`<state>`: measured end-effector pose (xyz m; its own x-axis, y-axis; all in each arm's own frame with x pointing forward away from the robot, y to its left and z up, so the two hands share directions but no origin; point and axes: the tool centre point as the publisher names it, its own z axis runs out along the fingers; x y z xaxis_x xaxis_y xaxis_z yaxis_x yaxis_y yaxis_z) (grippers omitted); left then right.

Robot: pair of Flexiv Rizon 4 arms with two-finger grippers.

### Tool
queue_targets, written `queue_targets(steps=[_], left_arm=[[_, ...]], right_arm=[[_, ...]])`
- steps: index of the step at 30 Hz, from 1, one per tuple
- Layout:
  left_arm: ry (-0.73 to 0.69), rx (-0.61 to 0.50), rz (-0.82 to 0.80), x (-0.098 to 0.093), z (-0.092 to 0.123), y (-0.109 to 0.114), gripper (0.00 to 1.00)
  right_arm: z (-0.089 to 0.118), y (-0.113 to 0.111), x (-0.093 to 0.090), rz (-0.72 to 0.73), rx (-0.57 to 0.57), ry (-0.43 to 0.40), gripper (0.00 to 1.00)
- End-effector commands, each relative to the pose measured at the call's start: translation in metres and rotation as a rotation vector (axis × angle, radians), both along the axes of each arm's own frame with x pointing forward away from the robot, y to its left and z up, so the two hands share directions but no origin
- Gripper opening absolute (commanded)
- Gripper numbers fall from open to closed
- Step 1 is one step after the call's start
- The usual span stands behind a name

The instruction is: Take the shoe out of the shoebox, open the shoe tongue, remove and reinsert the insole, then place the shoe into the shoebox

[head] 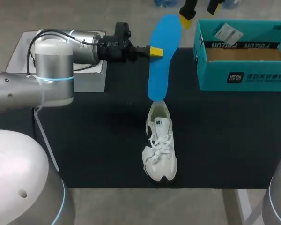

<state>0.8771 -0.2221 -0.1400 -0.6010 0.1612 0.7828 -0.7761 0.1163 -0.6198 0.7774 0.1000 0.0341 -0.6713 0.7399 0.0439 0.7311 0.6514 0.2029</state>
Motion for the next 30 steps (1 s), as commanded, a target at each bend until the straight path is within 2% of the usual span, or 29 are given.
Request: queue_targets(steps=[1, 6, 13, 30], left_arm=[[-0.537, -0.114, 0.001, -0.022, -0.001, 0.014, 0.00], [-0.545, -0.174, 0.004, -0.032, -0.007, 0.016, 0.00], [-0.584, -0.193, 0.024, -0.041, -0.008, 0.008, 0.00], [-0.584, -0.193, 0.024, -0.041, -0.008, 0.008, 0.00]], right_arm=[[0.000, 0.001, 0.001, -0.001, -0.001, 0.002, 1.00], [0.000, 0.001, 0.001, -0.001, -0.001, 0.002, 1.00], [0.000, 0.001, 0.001, -0.001, -0.001, 0.002, 1.00], [0.000, 0.001, 0.001, -0.001, -0.001, 0.002, 1.00]])
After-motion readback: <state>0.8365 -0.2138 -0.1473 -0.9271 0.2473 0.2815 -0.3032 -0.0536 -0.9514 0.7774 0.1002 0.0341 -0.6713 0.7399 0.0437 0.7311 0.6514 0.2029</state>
